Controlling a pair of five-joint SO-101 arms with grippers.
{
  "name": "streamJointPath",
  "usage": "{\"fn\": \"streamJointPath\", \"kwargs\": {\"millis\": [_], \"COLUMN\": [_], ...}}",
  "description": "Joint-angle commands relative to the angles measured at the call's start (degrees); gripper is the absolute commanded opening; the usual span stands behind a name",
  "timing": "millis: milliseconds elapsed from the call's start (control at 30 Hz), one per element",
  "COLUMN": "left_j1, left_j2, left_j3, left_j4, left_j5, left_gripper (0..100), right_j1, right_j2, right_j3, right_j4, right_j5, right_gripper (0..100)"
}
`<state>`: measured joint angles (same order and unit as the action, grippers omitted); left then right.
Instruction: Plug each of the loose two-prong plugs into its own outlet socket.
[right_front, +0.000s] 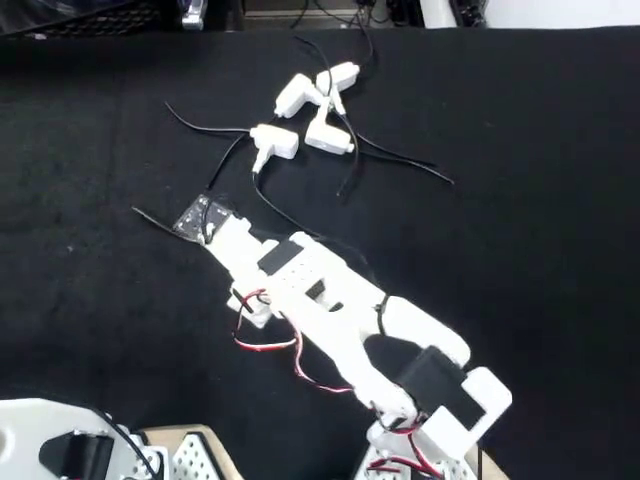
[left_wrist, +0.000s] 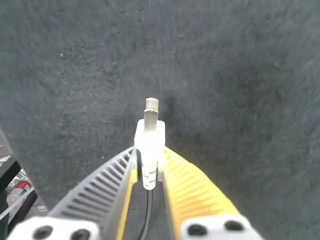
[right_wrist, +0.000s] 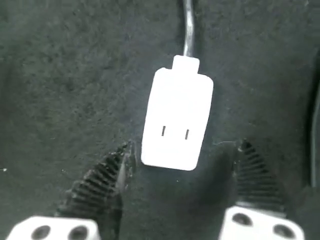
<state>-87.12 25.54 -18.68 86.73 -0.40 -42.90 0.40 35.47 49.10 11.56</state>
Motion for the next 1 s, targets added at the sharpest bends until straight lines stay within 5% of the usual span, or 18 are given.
{"fn": "streamJointPath", "kwargs": {"millis": [0, 433, 967], "left_j1": [-0.57, -0.13, 0.04], "left_j2": [-1.23, -1.14, -1.05], "left_j3": [-3.03, -2.95, -2.95], "left_j4": [0.53, 0.62, 0.62], "left_j5": [-0.53, -0.44, -0.44], "left_gripper": [3, 3, 3], "right_j1": [0.18, 9.05, 9.32], "right_j2": [0.22, 0.40, -0.04], "right_j3": [-2.77, -3.74, -8.04], "right_j4": [-0.35, -3.69, -3.69], "right_j5": [1.67, 5.45, 6.42], "right_gripper": [29.7, 29.7, 29.7]}}
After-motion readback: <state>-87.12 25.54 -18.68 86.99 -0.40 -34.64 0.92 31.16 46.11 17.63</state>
